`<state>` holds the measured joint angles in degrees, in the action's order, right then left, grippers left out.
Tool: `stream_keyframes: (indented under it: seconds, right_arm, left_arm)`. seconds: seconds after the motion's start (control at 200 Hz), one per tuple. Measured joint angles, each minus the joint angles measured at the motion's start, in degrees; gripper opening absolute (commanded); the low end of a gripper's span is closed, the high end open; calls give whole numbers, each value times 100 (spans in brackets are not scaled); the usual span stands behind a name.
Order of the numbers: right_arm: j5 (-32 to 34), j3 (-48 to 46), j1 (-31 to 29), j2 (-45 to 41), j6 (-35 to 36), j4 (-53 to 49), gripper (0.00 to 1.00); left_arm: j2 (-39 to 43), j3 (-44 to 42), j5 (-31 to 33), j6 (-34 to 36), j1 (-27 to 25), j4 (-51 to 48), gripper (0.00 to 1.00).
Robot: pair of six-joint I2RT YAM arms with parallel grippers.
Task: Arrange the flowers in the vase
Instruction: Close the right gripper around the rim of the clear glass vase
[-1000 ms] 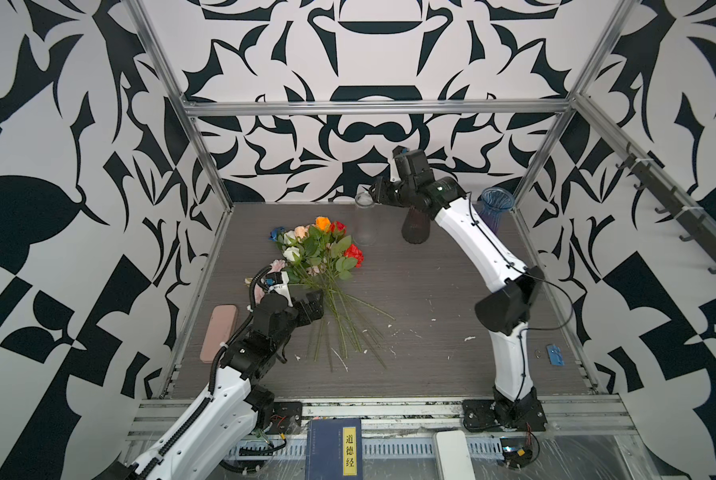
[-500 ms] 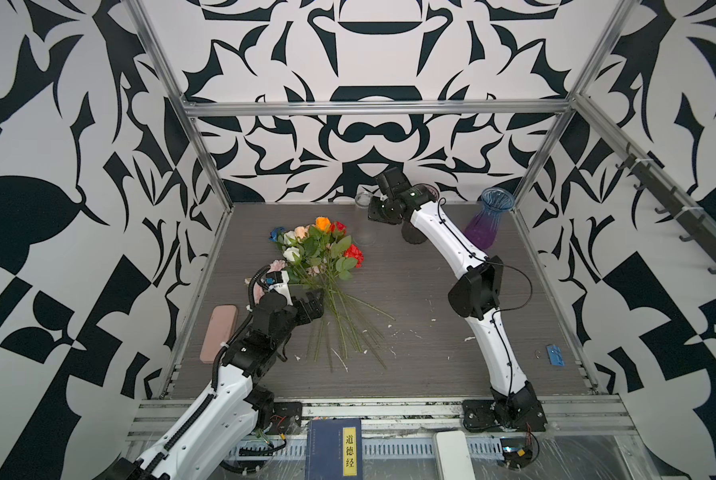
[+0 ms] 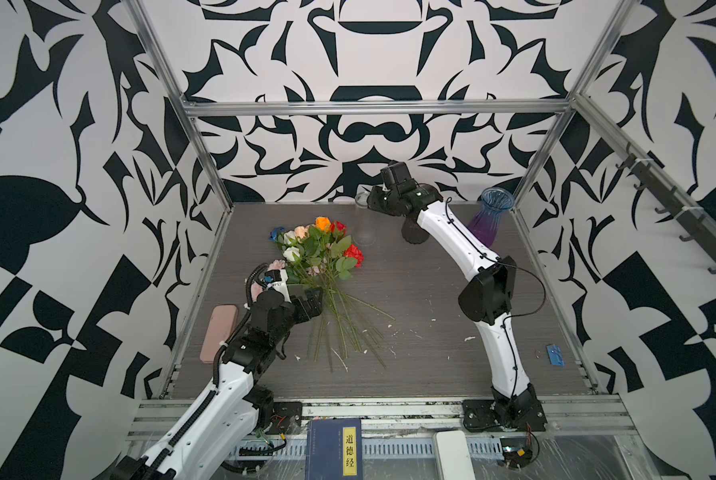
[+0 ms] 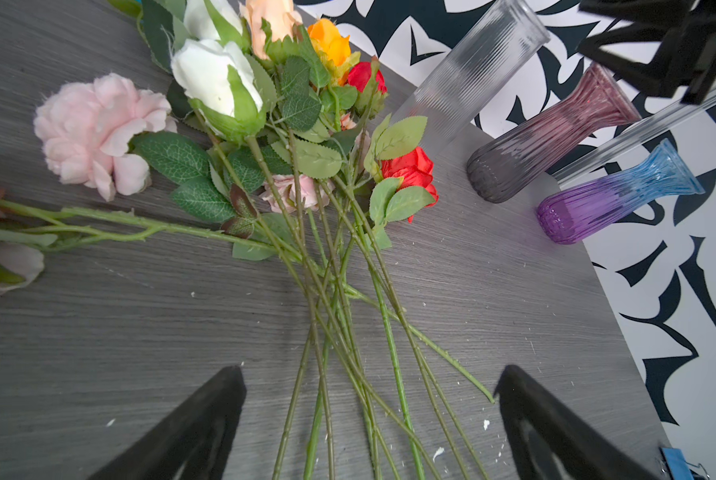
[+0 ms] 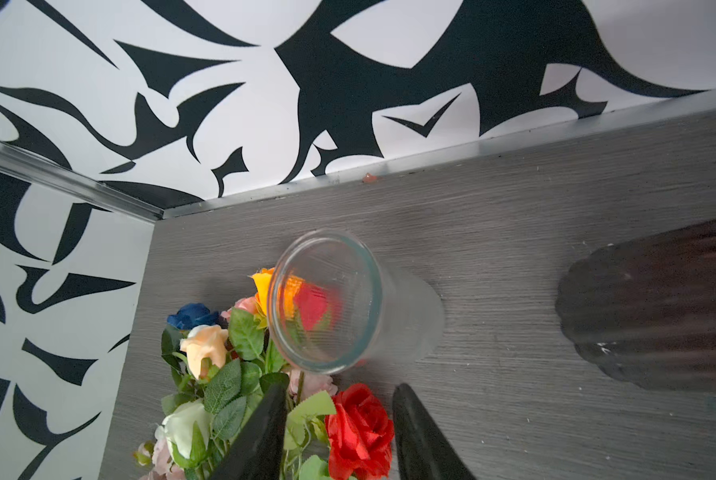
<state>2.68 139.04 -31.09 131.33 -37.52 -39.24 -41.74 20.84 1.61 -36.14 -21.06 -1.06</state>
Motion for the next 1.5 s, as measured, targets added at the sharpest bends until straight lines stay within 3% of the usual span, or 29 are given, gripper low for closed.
stream_keyframes:
  seconds: [0.205,0.505,0.75,0.97,1.235,1.5]
  right_arm:
    - [201,994,39,614,-282,-146,42]
    - [208,1036,142,975,-557,-304,41]
    - [328,632,149,721,-691,-271,28]
    - [570,-76,85,168,-741,-492,28]
    - [643,-122,57,92,-739,-846,28]
    - [798,-162,13,-24,-734,-1193,19]
  left_arm:
    - [-39,-42,-223,-39,229,90,99]
    - [-46,-79,-522,-149,514,195,99]
    - [-72,-105,-686,-201,645,264,99]
    - [-94,-188,-761,-227,704,299,100]
    - [-81,-214,-815,-278,761,295,100]
    - [-68,-249,-855,-306,833,302,99]
